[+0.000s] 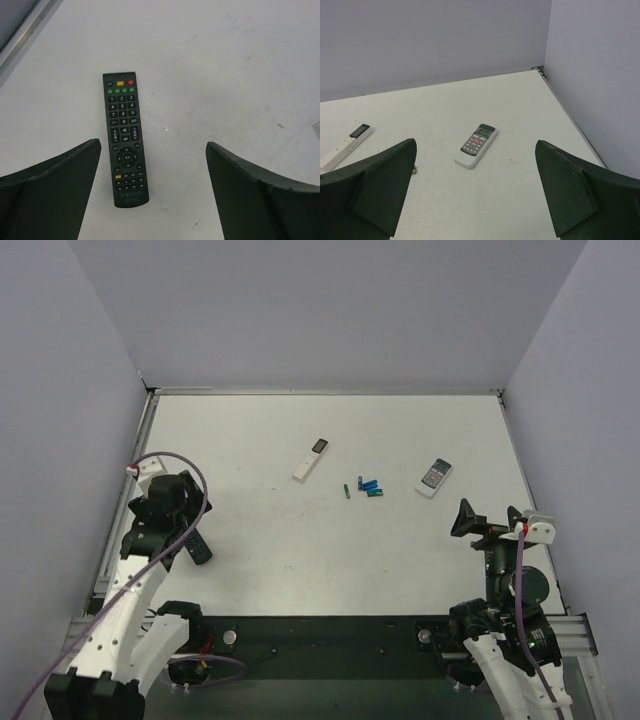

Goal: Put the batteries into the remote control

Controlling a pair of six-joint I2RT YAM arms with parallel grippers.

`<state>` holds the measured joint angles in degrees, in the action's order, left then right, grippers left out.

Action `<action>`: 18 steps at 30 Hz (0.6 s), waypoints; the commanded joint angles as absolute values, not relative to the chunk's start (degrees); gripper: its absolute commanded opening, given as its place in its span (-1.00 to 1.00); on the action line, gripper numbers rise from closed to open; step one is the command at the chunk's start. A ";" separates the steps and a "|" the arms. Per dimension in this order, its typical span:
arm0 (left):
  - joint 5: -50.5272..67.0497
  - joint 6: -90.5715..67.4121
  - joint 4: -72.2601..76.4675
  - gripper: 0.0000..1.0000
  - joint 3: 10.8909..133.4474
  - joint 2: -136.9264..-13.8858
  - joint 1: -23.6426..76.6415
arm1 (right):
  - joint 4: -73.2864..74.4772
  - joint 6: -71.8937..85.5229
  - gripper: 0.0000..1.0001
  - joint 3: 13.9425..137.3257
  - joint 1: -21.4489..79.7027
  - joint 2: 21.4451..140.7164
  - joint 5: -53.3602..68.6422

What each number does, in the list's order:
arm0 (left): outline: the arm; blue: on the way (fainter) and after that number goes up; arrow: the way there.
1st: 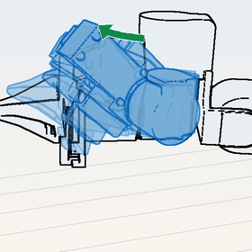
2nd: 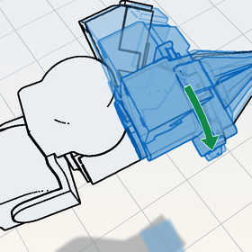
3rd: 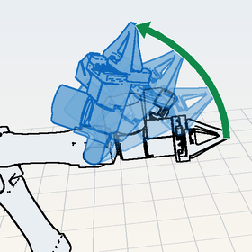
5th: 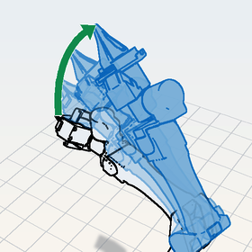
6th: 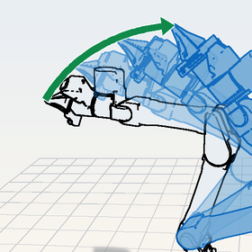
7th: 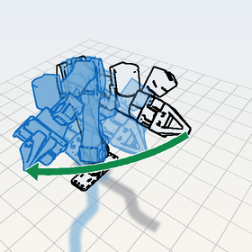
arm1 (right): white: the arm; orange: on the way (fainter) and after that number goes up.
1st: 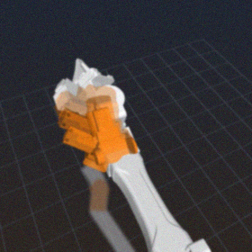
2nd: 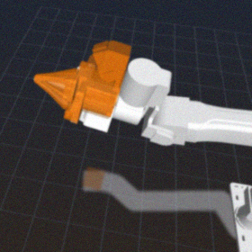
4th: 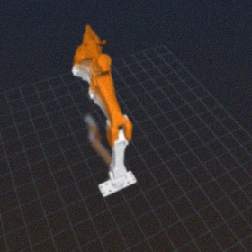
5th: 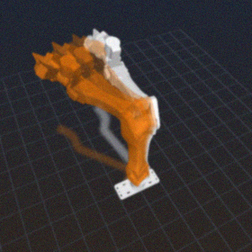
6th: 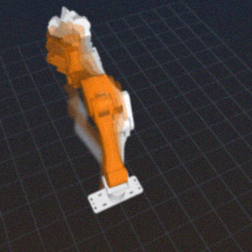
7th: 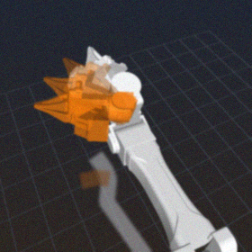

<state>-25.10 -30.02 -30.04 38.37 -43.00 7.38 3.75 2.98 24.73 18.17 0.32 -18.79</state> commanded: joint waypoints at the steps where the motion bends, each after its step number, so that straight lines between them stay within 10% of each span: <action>1: -27.95 -34.89 -40.42 0.95 44.20 -55.70 6.42 | 1.23 3.25 1.00 24.87 19.42 -7.47 -18.72; 18: -18.37 -33.14 -33.84 0.94 48.87 -84.10 -5.80 | 1.58 3.08 1.00 24.87 20.65 -8.09 -17.58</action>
<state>-21.08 -32.82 -37.56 46.92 -82.00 -4.80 3.86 2.96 24.73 20.03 0.32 -18.13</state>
